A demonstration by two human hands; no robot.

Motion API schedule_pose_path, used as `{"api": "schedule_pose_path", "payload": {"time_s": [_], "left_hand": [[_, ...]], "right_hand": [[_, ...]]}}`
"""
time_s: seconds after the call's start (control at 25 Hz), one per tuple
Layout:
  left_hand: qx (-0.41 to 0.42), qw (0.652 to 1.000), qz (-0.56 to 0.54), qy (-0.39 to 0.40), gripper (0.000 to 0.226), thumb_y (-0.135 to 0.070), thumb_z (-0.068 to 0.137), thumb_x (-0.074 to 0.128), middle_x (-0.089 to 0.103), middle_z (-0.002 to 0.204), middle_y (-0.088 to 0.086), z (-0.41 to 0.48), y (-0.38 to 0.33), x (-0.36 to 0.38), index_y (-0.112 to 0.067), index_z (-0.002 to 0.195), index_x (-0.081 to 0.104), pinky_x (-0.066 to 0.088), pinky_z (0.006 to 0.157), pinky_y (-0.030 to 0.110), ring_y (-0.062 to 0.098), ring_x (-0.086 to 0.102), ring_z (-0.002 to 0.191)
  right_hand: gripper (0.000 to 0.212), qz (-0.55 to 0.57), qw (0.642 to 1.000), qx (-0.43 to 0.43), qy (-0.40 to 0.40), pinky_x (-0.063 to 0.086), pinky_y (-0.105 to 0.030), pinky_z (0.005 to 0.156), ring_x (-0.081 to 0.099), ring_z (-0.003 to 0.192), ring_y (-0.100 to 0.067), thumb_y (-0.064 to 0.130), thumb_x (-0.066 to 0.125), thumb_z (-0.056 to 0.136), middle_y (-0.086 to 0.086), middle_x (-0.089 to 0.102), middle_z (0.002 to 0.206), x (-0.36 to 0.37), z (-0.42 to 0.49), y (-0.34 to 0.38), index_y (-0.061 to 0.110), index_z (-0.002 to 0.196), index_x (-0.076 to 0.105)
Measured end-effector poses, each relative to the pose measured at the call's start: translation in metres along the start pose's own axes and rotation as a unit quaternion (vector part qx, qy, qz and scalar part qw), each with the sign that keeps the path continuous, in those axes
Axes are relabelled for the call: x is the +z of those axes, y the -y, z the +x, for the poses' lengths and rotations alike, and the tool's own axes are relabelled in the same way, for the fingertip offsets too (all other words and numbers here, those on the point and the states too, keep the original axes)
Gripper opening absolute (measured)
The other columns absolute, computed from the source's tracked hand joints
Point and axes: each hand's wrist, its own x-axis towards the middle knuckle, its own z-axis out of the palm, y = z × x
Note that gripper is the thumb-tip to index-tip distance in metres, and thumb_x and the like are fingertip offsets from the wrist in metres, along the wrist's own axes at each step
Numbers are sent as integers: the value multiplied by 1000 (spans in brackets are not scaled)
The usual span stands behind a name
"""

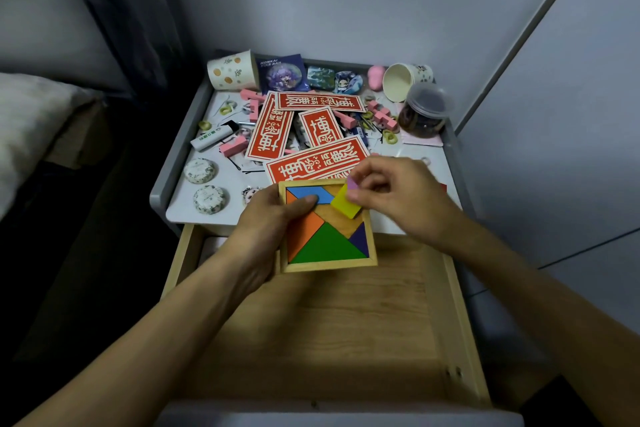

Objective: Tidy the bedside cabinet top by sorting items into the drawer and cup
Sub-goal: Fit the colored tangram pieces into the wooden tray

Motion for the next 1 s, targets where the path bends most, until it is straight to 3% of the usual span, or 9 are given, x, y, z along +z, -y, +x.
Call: {"api": "schedule_pose_path", "payload": {"time_s": [0.28,0.44,0.64,0.88,1.0], "left_hand": [[28,999,6,-39,27,-10,95,61,74,107,13,4,3,0,-6,121,60,59,82,42,30,72,94],[32,999,-13,-38,24,-11,95,61,75,103,11,4,2,-1,-7,119,61,62,74,36,26,74,89],[32,999,-22,-35,25,-10,95,61,76,100,10,3,2,-1,-7,119,61,61,65,32,25,74,85],[21,999,-19,-18,27,-12,95,61,76,100,10,2,1,-1,-7,121,60,60,62,31,25,75,85],[19,1000,-20,-14,25,-14,96,59,76,99,9,2,1,0,-9,120,61,58,60,26,22,75,84]], "right_hand": [[11,-57,998,12,-37,45,-9,58,61,63,4,23,81,77,10,68,68,10,2,-3,23,72,72],[8,-41,997,36,-49,54,-20,64,65,64,-1,24,82,76,7,71,67,11,2,-6,20,74,75],[9,-58,996,-13,-61,44,-7,59,61,66,6,20,82,75,14,67,69,13,0,-3,23,76,74],[7,-62,998,-20,-19,47,-13,65,63,70,-1,21,80,78,8,71,76,12,1,-2,21,85,77],[15,-61,996,-56,-13,45,-8,71,63,79,3,14,73,84,10,71,86,12,3,0,14,98,77]]}}
